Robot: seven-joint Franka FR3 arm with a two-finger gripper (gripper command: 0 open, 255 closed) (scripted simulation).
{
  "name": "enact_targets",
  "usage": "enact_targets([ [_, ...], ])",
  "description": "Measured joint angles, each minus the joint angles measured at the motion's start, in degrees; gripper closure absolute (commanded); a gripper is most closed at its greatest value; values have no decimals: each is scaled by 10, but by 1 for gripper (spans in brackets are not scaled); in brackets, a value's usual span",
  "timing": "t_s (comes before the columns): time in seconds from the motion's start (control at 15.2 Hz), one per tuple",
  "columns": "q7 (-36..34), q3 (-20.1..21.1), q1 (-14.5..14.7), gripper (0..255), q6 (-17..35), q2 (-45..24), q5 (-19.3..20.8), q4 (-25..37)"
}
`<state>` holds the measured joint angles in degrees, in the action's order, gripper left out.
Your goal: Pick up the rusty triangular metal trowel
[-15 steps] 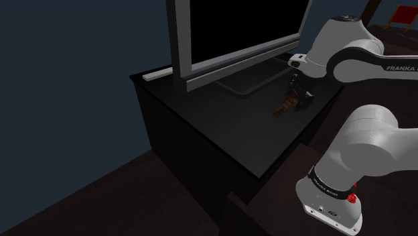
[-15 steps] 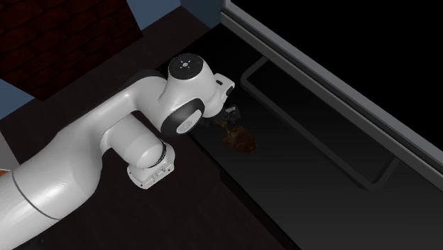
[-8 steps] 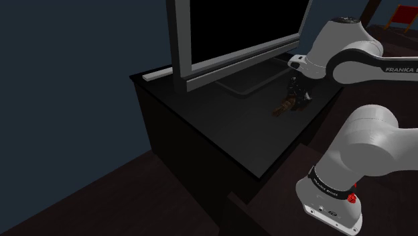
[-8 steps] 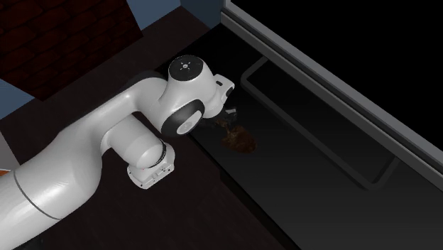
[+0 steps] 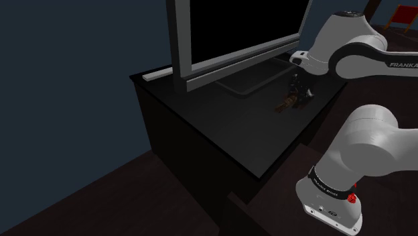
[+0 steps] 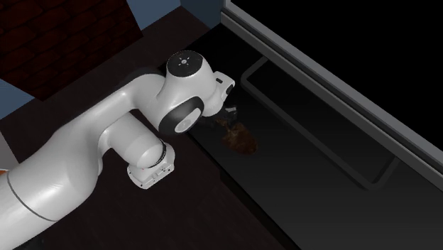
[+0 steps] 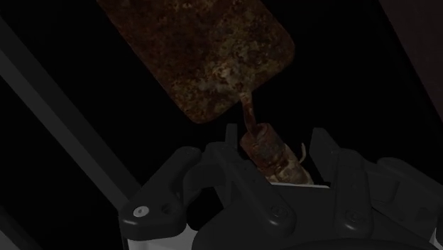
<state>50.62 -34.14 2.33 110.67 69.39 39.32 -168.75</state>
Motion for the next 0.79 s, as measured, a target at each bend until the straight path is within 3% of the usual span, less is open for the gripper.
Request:
enact_targets([
  [0.79, 7, 55, 30, 255, -81, 4, -59, 80],
])
